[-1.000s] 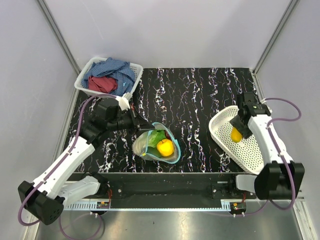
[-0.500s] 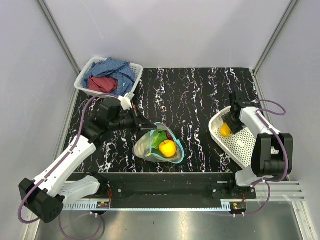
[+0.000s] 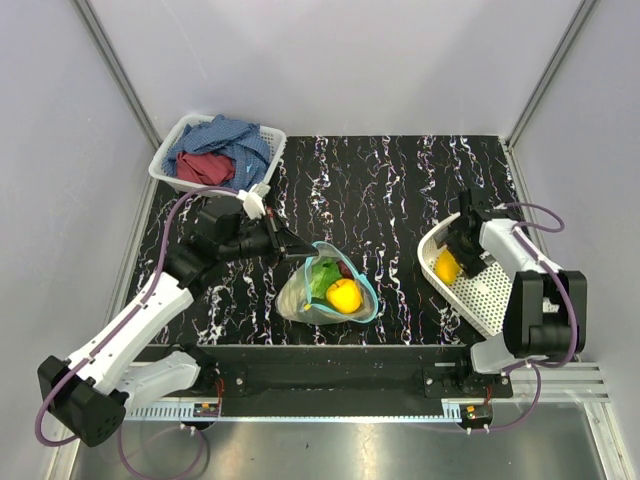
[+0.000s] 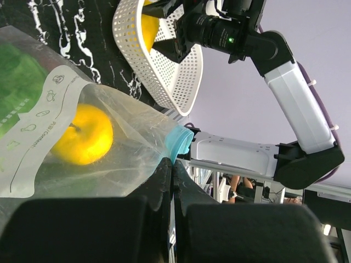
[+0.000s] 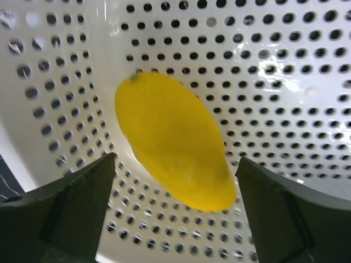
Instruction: Open the zip-top bag and remove the fake food
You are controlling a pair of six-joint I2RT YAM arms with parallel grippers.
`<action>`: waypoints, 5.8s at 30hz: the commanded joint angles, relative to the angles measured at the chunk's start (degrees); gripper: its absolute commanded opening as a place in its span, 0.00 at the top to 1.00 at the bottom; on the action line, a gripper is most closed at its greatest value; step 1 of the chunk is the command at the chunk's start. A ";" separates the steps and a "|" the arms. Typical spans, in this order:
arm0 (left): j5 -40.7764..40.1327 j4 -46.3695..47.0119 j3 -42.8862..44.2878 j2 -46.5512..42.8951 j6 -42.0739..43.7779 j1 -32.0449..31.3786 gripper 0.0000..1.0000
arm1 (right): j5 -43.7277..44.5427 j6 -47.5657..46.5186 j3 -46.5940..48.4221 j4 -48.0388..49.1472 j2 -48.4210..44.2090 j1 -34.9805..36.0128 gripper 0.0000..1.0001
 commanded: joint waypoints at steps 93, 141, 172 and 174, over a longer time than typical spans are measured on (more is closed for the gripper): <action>-1.38 18.45 -2.45 6.60 -12.37 -9.45 1.00 | -3.20 -2.21 -9.60 33.59 -8.79 43.17 0.88; -4.28 14.33 -3.34 10.56 -6.31 -11.12 1.00 | -17.53 -5.64 -2.32 13.13 -16.09 43.69 0.45; 1.43 5.62 3.00 10.03 4.77 -7.96 1.00 | 7.61 -19.35 19.85 -30.40 -15.84 13.13 0.46; 2.92 5.44 3.00 9.59 5.30 -7.61 1.00 | 7.25 -19.70 17.57 -29.60 -13.73 6.10 0.46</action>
